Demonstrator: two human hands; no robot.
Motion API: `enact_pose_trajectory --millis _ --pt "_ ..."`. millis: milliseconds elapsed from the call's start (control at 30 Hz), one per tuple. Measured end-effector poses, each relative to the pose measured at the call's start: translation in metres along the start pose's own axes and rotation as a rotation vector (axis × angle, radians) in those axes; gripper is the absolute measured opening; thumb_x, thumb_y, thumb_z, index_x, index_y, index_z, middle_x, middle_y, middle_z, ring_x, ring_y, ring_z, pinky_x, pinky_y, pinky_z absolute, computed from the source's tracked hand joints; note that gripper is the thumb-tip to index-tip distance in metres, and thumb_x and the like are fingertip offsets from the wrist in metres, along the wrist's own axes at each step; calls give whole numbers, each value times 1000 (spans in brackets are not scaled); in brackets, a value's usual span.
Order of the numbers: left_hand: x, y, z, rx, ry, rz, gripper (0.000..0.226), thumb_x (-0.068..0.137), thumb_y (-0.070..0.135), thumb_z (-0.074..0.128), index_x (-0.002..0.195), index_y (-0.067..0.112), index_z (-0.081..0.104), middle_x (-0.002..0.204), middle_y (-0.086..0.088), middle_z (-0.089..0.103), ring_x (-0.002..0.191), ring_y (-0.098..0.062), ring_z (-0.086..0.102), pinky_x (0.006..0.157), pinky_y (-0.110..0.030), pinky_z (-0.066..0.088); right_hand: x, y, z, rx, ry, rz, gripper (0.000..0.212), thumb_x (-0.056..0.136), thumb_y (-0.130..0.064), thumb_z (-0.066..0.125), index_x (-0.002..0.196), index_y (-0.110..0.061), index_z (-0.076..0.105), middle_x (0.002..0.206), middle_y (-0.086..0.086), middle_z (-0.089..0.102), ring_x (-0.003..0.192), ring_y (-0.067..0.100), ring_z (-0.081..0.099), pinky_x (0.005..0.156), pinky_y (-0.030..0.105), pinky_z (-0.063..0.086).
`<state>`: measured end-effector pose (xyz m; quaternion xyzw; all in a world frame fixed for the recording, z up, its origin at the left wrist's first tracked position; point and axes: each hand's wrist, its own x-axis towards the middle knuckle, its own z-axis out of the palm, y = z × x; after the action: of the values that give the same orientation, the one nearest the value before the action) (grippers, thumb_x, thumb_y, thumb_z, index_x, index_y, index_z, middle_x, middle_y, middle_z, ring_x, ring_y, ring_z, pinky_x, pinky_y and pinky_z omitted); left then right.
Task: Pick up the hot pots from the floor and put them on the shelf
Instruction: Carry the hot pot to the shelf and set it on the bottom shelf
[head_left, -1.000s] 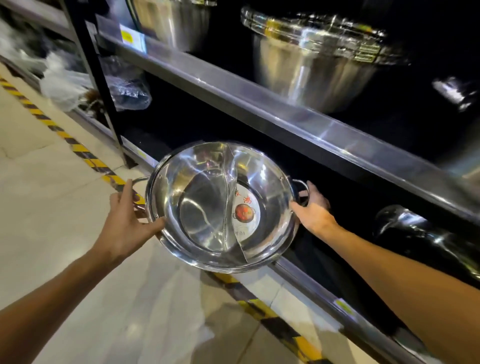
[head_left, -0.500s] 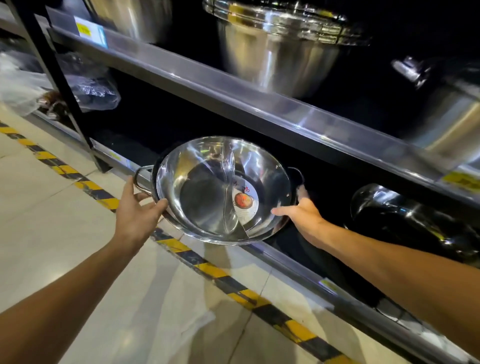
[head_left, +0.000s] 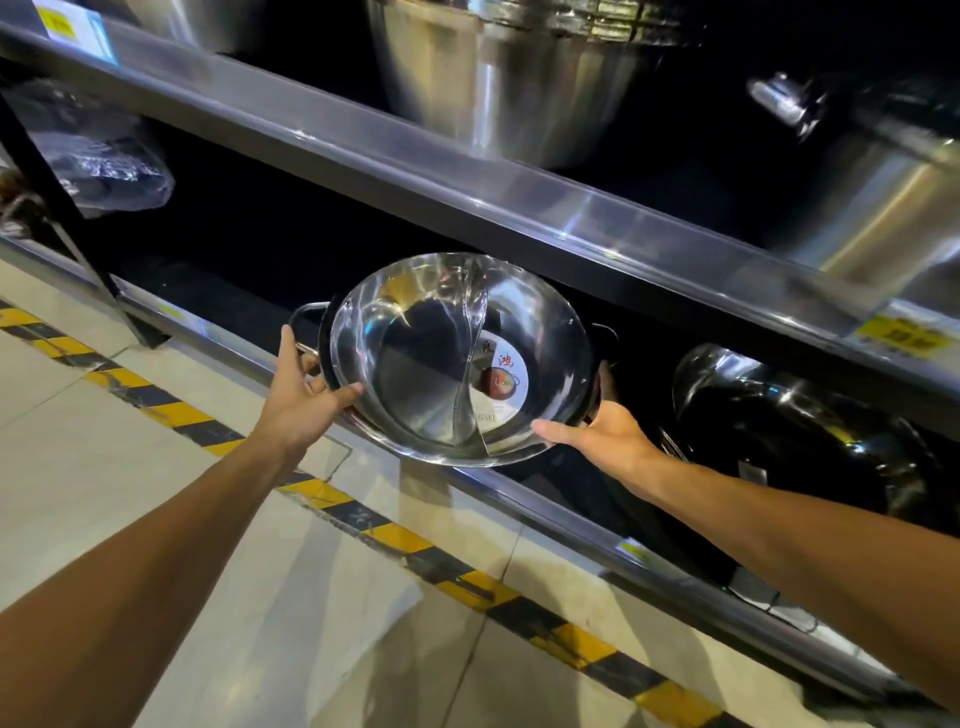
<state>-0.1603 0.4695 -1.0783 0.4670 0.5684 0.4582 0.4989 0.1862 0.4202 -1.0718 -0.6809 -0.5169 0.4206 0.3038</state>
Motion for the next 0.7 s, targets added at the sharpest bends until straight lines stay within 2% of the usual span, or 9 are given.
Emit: enact_pose_trajectory --millis 33,100,133,233,333,433,533,633,700 --pt "5 2 1 1 -9 0 111 85 -4 69 155 32 -9 131 13 51 112 -3 62 95 -34 50 2 -1 0 -7 7 18 45 66 -39 90 106 -41 68 86 -22 74 97 4 70 79 15 50" --pt "13 6 6 11 -9 10 107 87 -5 65 155 29 -10 129 11 58 112 -1 63 102 -39 48 10 -2 -1 -26 25 61 98 63 -44 90 146 -28 40 93 -28 65 97 5 64 73 11 45" --pt "17 6 9 19 2 9 106 89 -5 64 155 27 -11 127 8 61 111 -1 63 105 -41 46 14 -2 -1 -43 37 91 113 62 -48 90 153 -25 27 97 -26 63 93 3 61 72 11 43" --pt "26 1 19 37 23 -20 102 91 -4 61 155 25 -12 139 -2 56 127 -14 55 113 -48 39 22 -3 -1 -72 39 154 128 60 -52 88 157 -27 8 108 -13 57 96 9 53 84 22 41" --pt "33 -11 24 42 9 -55 100 92 -2 60 155 25 -12 149 -4 48 136 -17 46 116 -50 34 25 2 1 -76 51 164 130 61 -49 89 157 -31 2 117 -12 55 100 10 49 86 24 40" --pt "40 -18 28 38 -24 -76 98 93 -1 59 156 25 -12 157 -6 39 142 -18 38 118 -48 30 23 13 5 -63 76 165 131 62 -49 89 157 -30 1 119 -12 56 90 1 52 70 10 39" --pt "43 -20 33 47 -52 -81 97 94 2 58 155 27 -12 158 -4 38 144 -19 37 119 -49 28 25 21 6 -76 91 163 131 62 -53 87 157 -30 0 129 -4 62 81 -1 52 60 6 36" --pt "39 -21 34 69 -82 -68 95 96 6 58 155 26 -14 157 -3 38 144 -19 36 119 -49 28 23 22 3 -86 82 124 131 66 -53 85 156 -31 -7 124 -14 56 96 4 51 74 9 41" --pt "35 -18 32 134 -109 -26 91 98 13 57 156 23 -12 157 -3 38 143 -20 37 119 -48 29 18 20 3 -119 91 96 113 71 -52 82 156 -20 14 109 -23 55 109 11 54 87 20 41"
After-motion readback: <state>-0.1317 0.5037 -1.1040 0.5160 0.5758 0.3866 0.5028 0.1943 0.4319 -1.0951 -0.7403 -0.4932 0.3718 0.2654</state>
